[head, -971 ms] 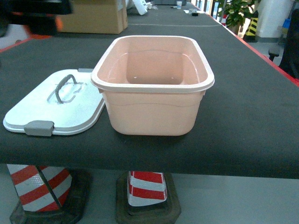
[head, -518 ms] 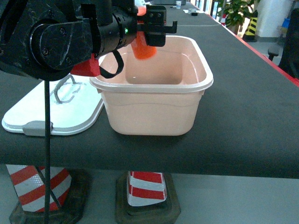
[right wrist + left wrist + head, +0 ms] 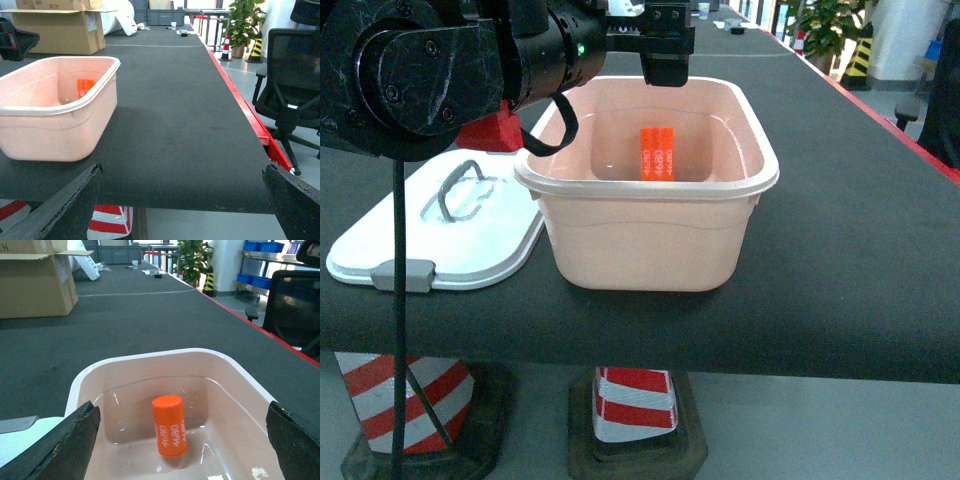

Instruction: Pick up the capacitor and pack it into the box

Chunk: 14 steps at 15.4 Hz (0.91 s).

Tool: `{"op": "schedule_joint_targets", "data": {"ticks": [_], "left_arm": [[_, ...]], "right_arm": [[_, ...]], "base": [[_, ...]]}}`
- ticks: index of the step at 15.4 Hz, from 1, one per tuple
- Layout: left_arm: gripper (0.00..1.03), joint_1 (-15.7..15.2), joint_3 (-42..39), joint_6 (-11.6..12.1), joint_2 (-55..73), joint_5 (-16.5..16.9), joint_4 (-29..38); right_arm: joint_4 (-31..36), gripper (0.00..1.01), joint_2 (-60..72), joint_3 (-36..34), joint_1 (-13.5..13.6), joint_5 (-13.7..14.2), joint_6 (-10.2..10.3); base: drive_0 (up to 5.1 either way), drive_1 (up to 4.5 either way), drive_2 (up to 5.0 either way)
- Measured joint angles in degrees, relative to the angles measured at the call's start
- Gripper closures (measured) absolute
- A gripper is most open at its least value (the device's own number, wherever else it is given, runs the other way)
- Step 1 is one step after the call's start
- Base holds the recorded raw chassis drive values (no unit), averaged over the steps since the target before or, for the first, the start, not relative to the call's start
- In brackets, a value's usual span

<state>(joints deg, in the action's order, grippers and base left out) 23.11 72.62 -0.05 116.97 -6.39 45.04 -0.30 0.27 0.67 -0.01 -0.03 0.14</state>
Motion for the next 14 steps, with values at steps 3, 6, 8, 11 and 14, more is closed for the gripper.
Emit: {"op": "schedule_joint_targets", "data": {"ticks": [3, 6, 8, 11, 14], "left_arm": [[0.05, -0.33, -3.08, 0.07, -1.16, -7.52, 3.15], [0.05, -13.33, -20.61, -0.79, -13.62, -7.02, 6.84], [0.05, -20.85, -22.80, -0.87, -10.58, -2.54, 7.67], [0.05, -22.62, -20.15, 0.15, -3.89, 1.16, 6.29], [0.05, -23.17, -16.44, 0.59, 0.24, 2.25, 5.90]], "right_arm": [[0.00, 0.03, 0.00, 0.00, 0.00, 0.00, 0.00], [0.00, 0.03, 0.00, 0.00, 0.00, 0.02, 0.00], [-0.02, 0.03, 0.00, 0.00, 0.00, 0.00, 0.00], [0.00, 0.03, 0.00, 0.00, 0.00, 0.02, 0.00], [0.00, 0.03, 0.00, 0.00, 0.00, 0.02, 0.00]], "base": [[0.0, 0.00, 0.0], [0.0, 0.00, 0.0], [0.0, 0.00, 0.0], [0.0, 0.00, 0.0], [0.0, 0.00, 0.0]]}}
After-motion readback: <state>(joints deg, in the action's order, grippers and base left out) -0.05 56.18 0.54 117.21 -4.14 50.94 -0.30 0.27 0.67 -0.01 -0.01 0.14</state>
